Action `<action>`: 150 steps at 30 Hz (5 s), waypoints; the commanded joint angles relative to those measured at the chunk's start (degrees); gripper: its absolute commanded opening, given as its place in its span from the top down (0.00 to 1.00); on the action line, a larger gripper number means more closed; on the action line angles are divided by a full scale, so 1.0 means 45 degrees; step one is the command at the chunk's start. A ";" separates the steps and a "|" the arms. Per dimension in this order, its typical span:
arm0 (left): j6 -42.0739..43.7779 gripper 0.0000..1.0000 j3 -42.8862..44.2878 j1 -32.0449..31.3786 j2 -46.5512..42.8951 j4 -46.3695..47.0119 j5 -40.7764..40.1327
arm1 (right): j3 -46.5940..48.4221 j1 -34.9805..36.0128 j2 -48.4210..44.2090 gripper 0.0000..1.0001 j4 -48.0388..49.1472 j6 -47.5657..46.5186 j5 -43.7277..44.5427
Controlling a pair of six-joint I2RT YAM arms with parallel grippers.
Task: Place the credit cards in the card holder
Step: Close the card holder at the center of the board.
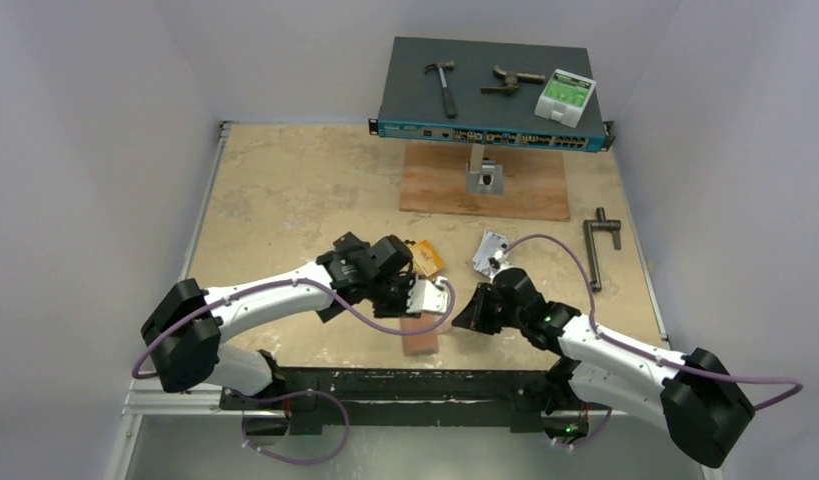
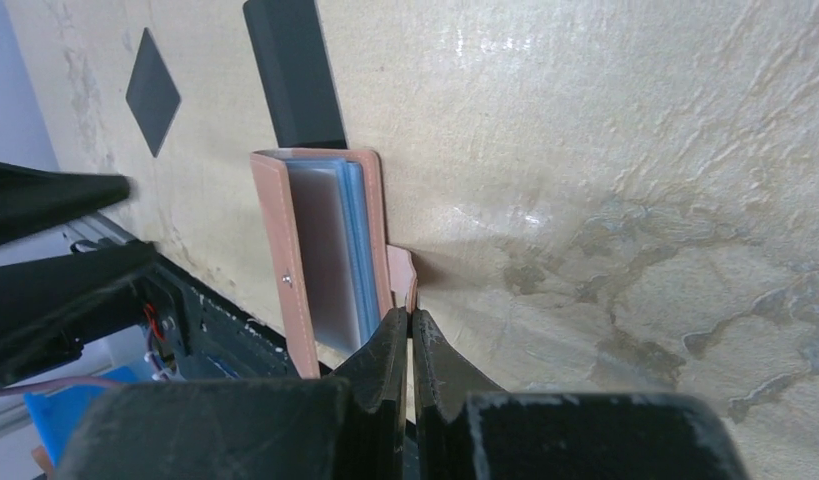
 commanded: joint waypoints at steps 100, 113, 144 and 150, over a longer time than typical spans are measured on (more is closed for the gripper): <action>1.1848 0.66 -0.2059 -0.2579 0.1159 0.0852 -0.0072 | 0.2956 0.0438 0.4576 1.00 0.0334 -0.2682 -0.2039; 1.0796 0.73 -0.1963 -0.2675 0.1790 0.0956 -0.0248 | 0.3184 0.0457 0.4455 0.83 0.0034 -0.2646 -0.1641; 1.0284 0.78 -0.1650 -0.2636 0.2070 0.0617 -0.0326 | 0.4561 0.0541 0.3082 0.68 -0.3004 -0.2990 0.0353; 1.0247 0.79 -0.1568 -0.2636 0.2109 0.0660 -0.0414 | 0.5361 0.1104 0.3877 0.70 -0.3995 -0.3218 0.1000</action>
